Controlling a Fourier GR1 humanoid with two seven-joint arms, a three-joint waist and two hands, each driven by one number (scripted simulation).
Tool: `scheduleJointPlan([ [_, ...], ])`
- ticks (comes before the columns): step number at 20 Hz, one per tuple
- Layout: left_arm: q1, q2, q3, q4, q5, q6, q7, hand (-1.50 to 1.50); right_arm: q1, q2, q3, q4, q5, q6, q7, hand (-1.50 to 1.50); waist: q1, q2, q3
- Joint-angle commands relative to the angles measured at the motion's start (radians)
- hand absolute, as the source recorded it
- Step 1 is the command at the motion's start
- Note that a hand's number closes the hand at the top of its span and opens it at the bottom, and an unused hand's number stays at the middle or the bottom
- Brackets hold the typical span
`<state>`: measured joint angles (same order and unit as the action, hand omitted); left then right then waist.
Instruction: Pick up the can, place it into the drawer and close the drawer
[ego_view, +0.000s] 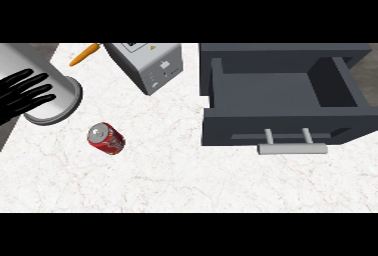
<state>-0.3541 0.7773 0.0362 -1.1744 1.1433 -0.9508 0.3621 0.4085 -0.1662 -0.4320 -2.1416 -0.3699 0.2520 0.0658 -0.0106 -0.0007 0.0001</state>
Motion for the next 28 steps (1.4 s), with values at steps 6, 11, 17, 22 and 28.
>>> scheduleJointPlan([
  [6,0.058,-0.151,0.004,-0.098,-0.166,0.069,-0.011,-1.5,0.0,0.05,-0.037,0.024,0.014,0.05,-0.022,-1.5,0.009,0.0,0.0],
  [11,0.005,-0.252,0.014,-0.014,-0.358,0.057,-0.072,-1.5,0.022,0.039,-0.078,-0.002,-0.023,0.107,0.006,-1.5,0.003,0.001,0.0],
  [17,0.051,-0.281,0.076,0.055,-0.536,0.009,-0.201,-1.5,0.12,0.05,-0.186,-0.024,-0.129,0.198,-0.017,-1.5,-0.004,0.0,-0.001],
  [22,-0.006,-0.314,0.105,0.193,-0.726,-0.006,-0.347,-1.5,0.068,0.076,-0.165,-0.063,-0.089,0.158,0.05,-1.5,-0.002,0.002,-0.001],
  [28,-0.006,-0.35,0.107,0.293,-0.894,0.032,-0.532,-1.5,0.029,0.062,-0.201,0.079,-0.048,0.248,-0.05,-1.5,0.001,0.002,0.0],
])
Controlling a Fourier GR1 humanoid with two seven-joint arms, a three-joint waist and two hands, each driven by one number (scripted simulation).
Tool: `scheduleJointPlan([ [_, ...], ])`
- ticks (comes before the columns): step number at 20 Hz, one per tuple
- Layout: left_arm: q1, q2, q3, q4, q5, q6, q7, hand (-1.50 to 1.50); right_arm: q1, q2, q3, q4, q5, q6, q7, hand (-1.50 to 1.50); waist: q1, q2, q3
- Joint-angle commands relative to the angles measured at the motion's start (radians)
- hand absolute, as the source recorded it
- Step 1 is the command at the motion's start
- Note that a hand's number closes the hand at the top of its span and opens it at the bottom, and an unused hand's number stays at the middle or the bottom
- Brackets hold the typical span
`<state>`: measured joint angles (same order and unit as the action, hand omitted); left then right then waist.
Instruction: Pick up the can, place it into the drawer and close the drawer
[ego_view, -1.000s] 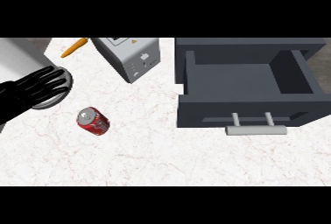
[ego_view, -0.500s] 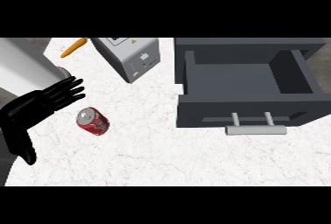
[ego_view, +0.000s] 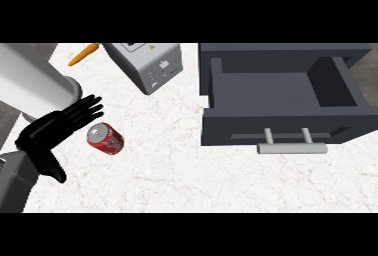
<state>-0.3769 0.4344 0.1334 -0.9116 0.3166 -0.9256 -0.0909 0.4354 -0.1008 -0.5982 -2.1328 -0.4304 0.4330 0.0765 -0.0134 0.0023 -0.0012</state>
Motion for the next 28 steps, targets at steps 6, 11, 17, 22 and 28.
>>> scheduleJointPlan([
  [6,-0.112,0.036,-0.009,0.352,-0.276,0.002,-0.347,-1.5,-0.024,0.005,-0.021,-0.017,0.0,0.02,0.018,-1.5,-0.014,0.005,-0.001],
  [11,-0.128,0.038,-0.051,0.454,-0.355,0.036,-0.447,-1.5,-0.012,-0.026,-0.068,0.018,-0.059,0.066,0.015,-1.5,-0.02,0.007,-0.002],
  [17,-0.162,0.004,-0.057,0.544,-0.368,0.078,-0.492,-1.5,0.025,0.028,-0.038,-0.086,-0.053,0.05,0.06,-1.5,-0.031,0.01,-0.003],
  [22,-0.166,-0.019,-0.082,0.588,-0.387,0.06,-0.525,-1.5,-0.009,-0.008,-0.067,-0.042,-0.083,0.054,0.064,-1.5,-0.027,0.01,-0.003],
  [28,-0.225,-0.03,-0.071,0.638,-0.374,0.05,-0.498,-1.5,0.02,0.042,-0.059,-0.05,-0.076,0.07,0.057,-1.5,-0.026,0.009,-0.002],
])
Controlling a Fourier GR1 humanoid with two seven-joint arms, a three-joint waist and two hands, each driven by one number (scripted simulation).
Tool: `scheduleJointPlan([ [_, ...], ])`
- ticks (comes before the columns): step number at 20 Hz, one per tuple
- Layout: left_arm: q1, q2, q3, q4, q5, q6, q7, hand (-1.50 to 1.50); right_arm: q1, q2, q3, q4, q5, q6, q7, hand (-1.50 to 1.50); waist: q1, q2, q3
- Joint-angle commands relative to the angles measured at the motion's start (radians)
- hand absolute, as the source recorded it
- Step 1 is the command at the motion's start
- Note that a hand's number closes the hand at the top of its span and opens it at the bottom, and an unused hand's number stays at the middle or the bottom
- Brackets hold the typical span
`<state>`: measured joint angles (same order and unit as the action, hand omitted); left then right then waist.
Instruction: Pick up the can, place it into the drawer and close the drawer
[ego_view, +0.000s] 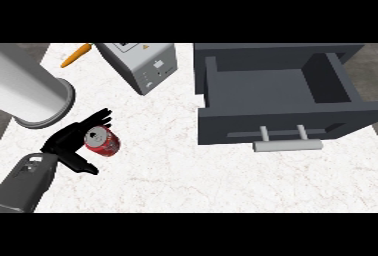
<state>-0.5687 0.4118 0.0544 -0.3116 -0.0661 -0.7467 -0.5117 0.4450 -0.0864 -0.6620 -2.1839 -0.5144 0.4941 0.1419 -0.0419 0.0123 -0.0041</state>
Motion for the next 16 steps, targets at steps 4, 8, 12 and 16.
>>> scheduleJointPlan([
  [4,-0.008,-0.034,0.015,0.054,0.026,-0.15,-0.085,-1.5,-0.011,0.03,-0.009,0.016,0.027,0.007,-0.031,-1.5,0.011,-0.003,0.001],
  [8,-0.023,-0.013,0.02,0.066,0.036,-0.208,-0.079,1.5,0.017,0.023,-0.018,0.006,-0.019,0.033,-0.014,-1.5,0.0,0.001,0.0],
  [12,-0.036,-0.056,0.01,0.065,0.042,-0.248,-0.039,1.5,0.015,0.009,-0.015,-0.019,-0.029,0.022,0.025,-1.5,0.001,0.001,-0.001],
  [16,-0.062,-0.107,0.018,0.002,0.085,-0.298,0.0,1.5,0.017,0.042,-0.002,-0.036,-0.008,0.0,0.039,-1.5,0.022,-0.008,0.002],
])
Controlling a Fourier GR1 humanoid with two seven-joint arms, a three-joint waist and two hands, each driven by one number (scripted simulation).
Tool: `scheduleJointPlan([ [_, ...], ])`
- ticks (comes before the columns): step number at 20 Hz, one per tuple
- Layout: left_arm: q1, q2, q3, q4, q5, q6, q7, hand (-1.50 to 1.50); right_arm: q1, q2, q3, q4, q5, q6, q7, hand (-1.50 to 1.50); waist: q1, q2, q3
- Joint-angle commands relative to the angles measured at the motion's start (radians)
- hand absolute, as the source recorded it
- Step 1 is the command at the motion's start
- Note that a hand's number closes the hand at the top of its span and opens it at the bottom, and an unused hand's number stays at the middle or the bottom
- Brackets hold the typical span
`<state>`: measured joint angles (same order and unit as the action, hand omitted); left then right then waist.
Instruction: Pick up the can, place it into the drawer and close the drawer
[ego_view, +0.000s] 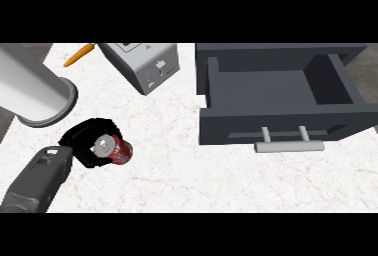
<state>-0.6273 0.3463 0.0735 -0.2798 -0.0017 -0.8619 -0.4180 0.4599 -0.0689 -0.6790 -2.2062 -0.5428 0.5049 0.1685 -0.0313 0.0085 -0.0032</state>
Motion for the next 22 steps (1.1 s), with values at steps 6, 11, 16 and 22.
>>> scheduleJointPlan([
  [6,-0.002,-0.068,0.008,-0.093,0.08,-0.238,-0.053,1.5,0.018,0.011,-0.01,-0.022,-0.003,0.01,0.011,-1.5,0.013,-0.007,0.001],
  [11,0.018,-0.14,0.231,-0.103,0.246,0.328,-0.024,1.5,0.019,0.034,-0.014,-0.038,0.0,-0.029,0.031,-1.5,0.057,-0.017,0.005],
  [16,-0.003,-0.239,0.262,-0.229,0.277,0.588,-0.021,1.5,0.037,0.044,-0.031,-0.089,-0.013,-0.05,0.058,-1.5,0.049,-0.023,0.005],
  [22,0.056,-0.342,0.166,-0.562,0.247,0.763,0.12,1.5,0.067,0.042,-0.056,-0.045,-0.037,0.009,0.022,-1.5,0.056,-0.026,0.006],
])
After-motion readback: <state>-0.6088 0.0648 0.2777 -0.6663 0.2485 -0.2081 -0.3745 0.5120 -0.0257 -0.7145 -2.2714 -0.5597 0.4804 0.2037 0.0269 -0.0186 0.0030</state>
